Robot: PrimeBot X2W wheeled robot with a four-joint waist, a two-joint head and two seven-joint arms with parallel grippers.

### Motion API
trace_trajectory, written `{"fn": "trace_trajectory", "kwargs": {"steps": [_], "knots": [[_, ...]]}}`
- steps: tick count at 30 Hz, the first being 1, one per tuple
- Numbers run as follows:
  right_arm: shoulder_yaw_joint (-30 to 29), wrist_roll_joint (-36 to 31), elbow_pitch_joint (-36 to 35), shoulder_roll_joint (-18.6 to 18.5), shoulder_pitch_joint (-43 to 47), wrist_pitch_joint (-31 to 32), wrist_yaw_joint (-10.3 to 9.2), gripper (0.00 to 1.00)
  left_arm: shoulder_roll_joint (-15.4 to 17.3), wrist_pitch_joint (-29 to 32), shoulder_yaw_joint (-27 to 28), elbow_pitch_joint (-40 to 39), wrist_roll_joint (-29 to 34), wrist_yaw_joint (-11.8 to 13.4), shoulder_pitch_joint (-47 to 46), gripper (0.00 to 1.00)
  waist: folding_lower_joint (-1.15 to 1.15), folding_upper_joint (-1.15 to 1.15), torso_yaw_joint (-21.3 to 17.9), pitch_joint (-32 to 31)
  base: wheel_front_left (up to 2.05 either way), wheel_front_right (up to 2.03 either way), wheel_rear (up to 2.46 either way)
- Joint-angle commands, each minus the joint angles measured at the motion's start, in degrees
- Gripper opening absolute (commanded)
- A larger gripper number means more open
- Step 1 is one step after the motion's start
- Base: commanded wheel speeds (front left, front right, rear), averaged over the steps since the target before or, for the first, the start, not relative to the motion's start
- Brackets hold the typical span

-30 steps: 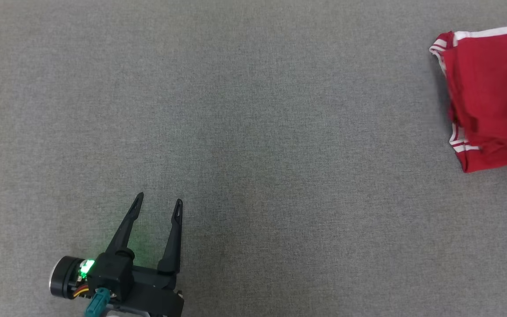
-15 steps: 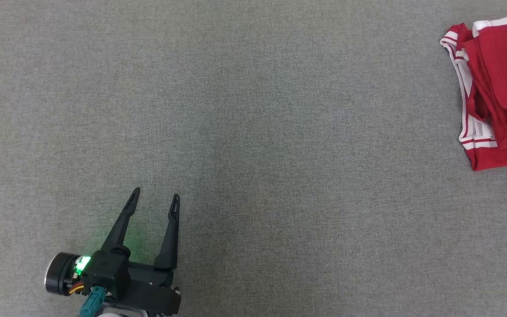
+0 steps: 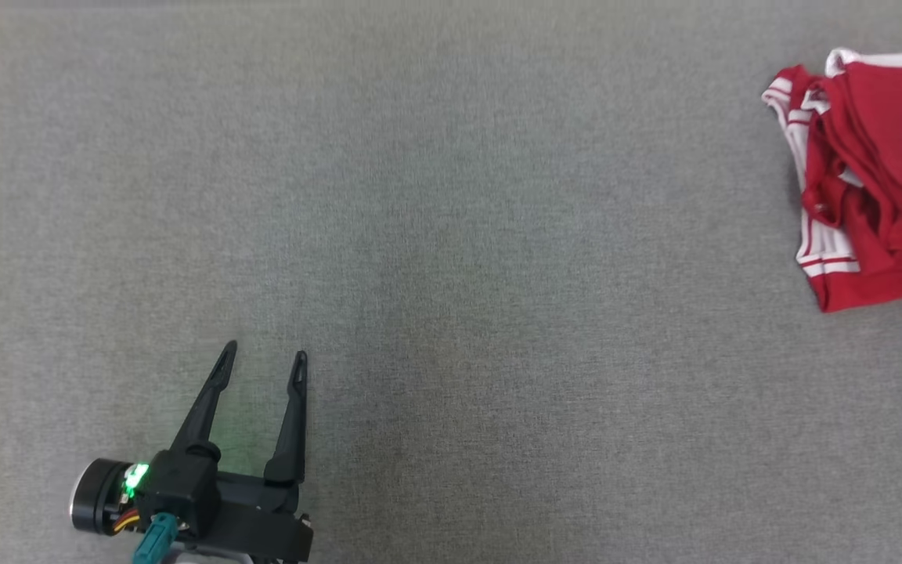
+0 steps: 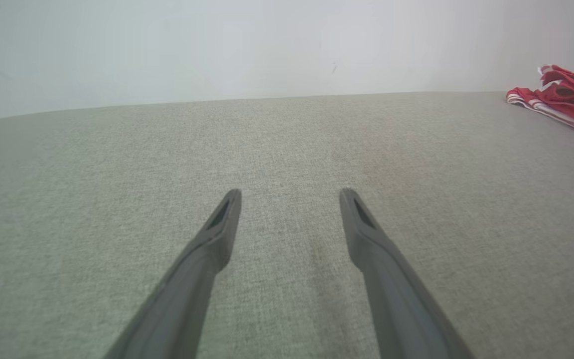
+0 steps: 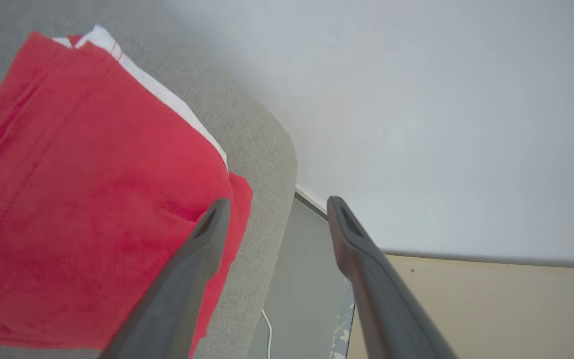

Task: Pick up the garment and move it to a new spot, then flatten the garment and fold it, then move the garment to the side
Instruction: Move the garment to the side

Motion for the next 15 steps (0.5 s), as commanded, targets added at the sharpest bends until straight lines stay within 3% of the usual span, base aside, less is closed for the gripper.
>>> {"fn": "trace_trajectory", "kwargs": {"steps": [1, 11, 15], "knots": [[-0.45, 1.15, 0.42, 0.93, -0.24, -0.98, 0.01, 1.00, 0.03, -0.23, 0.17, 0.16, -0.61, 0.07, 1.08, 1.00, 0.00, 0.00, -0.16, -1.50, 0.00, 0.00, 0.00], [-12.16, 8.88, 15.19, 11.90, 7.25, -22.96, 0.01, 1.00, -0.84, -0.23, 2.03, 0.82, -1.36, 0.09, 5.20, 1.00, 0.00, 0.00, 0.17, -9.12, 0.00, 0.00, 0.00], [-15.80, 11.06, 19.19, 17.32, 12.56, -28.22, 0.01, 1.00, -1.05, -0.23, 3.23, 0.89, -1.42, 0.32, 7.67, 1.00, 0.00, 0.00, -0.10, -11.88, 0.00, 0.00, 0.00]]}}
